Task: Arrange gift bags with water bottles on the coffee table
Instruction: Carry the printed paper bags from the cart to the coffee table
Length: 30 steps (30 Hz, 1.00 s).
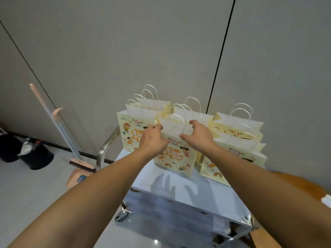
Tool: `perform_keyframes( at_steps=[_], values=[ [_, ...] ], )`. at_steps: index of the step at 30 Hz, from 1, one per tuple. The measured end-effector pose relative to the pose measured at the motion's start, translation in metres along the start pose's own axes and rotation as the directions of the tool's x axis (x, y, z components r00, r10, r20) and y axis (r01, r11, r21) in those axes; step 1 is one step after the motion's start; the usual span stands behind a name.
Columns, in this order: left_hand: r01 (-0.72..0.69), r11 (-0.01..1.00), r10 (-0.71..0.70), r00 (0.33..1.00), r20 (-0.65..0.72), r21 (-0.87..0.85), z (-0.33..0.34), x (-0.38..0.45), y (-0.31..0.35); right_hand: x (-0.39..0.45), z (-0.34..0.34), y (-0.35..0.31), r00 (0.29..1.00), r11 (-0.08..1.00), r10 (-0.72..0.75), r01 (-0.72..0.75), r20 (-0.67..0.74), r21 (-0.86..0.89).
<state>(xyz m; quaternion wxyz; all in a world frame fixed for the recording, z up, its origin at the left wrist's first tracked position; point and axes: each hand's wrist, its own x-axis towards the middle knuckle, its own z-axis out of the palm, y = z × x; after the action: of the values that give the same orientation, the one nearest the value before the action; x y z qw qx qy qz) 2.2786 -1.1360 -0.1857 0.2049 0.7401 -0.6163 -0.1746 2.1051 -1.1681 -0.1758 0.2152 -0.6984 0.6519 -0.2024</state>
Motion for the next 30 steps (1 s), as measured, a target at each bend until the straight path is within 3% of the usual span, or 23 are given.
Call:
perform_keyframes(
  at_steps=[6,15,24,30],
  values=[
    [0.137,0.990,-0.137,0.990,0.012,0.014,0.013,0.037,-0.008,0.062,0.018,-0.009,0.999,0.996,-0.038,0.035,0.026,0.079],
    [0.159,0.981,-0.166,0.985,0.054,0.114,0.026,0.073,-0.013,0.099,0.030,-0.016,0.999,0.956,-0.032,0.043,-0.039,0.290],
    [-0.050,0.995,0.029,0.974,0.225,0.090,0.014,0.100,-0.029,0.093,0.027,-0.041,1.000,0.949,0.026,-0.023,-0.005,0.314],
    [-0.266,0.961,0.213,0.887,0.409,0.075,0.004,0.114,-0.049,0.058,0.029,-0.068,0.978,0.972,0.155,-0.126,-0.139,0.197]
  ],
)
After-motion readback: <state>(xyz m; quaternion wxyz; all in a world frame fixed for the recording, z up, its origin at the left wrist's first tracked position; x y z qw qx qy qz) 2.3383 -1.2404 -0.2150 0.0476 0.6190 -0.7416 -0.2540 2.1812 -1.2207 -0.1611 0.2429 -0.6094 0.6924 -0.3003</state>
